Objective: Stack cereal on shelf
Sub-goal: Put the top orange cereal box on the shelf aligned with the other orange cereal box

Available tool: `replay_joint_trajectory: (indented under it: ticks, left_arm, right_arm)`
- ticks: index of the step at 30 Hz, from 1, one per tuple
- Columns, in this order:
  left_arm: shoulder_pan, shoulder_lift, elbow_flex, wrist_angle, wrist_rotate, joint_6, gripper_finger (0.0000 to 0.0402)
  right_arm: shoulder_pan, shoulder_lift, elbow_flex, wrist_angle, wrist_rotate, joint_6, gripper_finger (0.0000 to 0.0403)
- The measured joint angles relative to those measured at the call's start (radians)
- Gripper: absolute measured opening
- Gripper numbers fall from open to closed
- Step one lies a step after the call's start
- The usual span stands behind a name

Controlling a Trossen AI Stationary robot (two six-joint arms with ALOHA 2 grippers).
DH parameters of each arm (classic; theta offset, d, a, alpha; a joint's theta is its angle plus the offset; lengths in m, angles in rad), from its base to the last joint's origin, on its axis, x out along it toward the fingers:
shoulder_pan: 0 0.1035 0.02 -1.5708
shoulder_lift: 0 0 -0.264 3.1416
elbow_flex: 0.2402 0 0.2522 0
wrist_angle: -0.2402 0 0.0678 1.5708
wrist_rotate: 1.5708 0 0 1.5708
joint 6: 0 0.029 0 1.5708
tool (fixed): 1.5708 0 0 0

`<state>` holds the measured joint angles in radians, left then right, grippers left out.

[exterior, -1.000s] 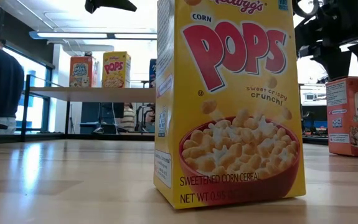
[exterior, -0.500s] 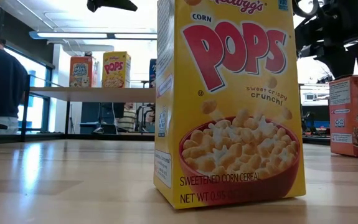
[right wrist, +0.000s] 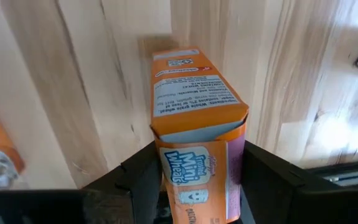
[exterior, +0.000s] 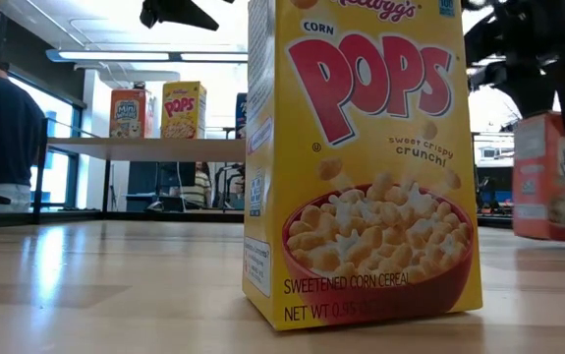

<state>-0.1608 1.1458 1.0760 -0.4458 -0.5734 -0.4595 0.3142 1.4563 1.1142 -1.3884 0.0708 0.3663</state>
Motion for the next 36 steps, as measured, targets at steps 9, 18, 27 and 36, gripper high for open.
replay_joint_trajectory:
  ticks: [9,18,27,36]
  left_arm:
    - [-0.003,0.001,0.0,-0.001,0.002,0.051,0.0267]
    - [-0.003,0.001,0.0,0.019,0.004,0.087,0.0267]
    - [-0.003,0.04,0.002,0.155,0.122,0.293,0.0267]
    - [-0.004,0.127,0.001,0.251,0.183,0.419,0.0267]
  right_arm:
    - [0.0,0.0,0.131,0.021,0.036,0.021,0.0188]
    - [0.0,0.0,0.29,0.103,0.11,-0.013,0.0188]
    - [-0.046,0.0,0.399,0.195,0.134,-0.135,0.0188]
    - [-0.122,0.0,0.411,0.28,0.134,-0.26,0.0188]
